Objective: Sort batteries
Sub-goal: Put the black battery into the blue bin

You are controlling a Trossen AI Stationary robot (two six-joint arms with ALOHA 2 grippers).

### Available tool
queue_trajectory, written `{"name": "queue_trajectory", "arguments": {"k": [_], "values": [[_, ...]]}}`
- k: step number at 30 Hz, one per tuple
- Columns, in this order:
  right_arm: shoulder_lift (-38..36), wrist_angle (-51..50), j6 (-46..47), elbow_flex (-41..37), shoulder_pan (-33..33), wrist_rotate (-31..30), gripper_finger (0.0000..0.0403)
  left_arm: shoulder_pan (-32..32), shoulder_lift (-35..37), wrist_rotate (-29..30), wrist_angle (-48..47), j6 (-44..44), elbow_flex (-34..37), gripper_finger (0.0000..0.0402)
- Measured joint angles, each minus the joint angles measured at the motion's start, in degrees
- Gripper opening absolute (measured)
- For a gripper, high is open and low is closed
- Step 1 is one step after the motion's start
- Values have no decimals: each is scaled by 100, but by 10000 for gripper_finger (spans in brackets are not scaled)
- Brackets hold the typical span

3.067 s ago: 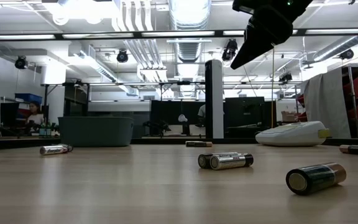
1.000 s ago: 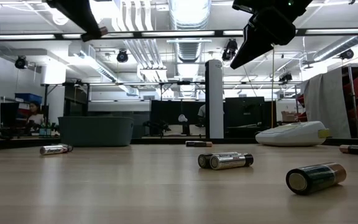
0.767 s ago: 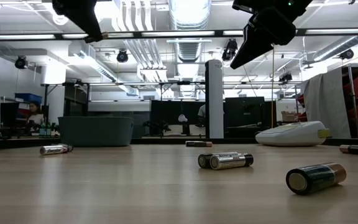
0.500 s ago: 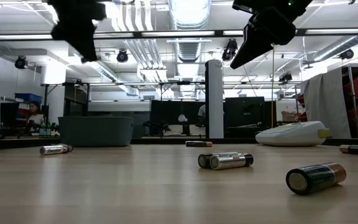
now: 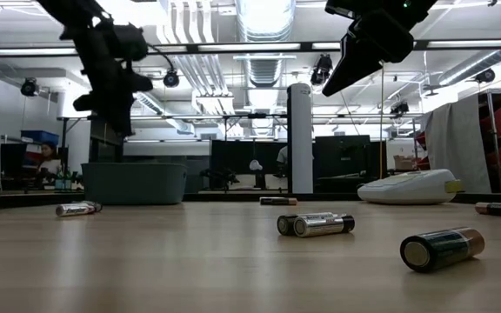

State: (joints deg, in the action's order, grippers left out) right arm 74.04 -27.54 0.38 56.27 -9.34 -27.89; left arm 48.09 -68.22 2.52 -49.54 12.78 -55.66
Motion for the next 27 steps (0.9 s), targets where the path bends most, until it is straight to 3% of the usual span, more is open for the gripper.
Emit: {"name": "queue_trajectory", "arguments": {"k": [8, 15, 21, 27], "values": [[0, 0, 2, -3, -1, 284, 38, 73, -884, -28, 30, -177, 7, 24], [0, 0, 33, -39, 1, 284, 38, 73, -1317, -27, 202, -179, 9, 81], [0, -1, 80, -57, 2, 284, 38, 71, -1203, -26, 254, -182, 9, 105], [0, 4, 156, -73, 1, 284, 38, -296, -349, -48, 241, -176, 9, 108]]}}
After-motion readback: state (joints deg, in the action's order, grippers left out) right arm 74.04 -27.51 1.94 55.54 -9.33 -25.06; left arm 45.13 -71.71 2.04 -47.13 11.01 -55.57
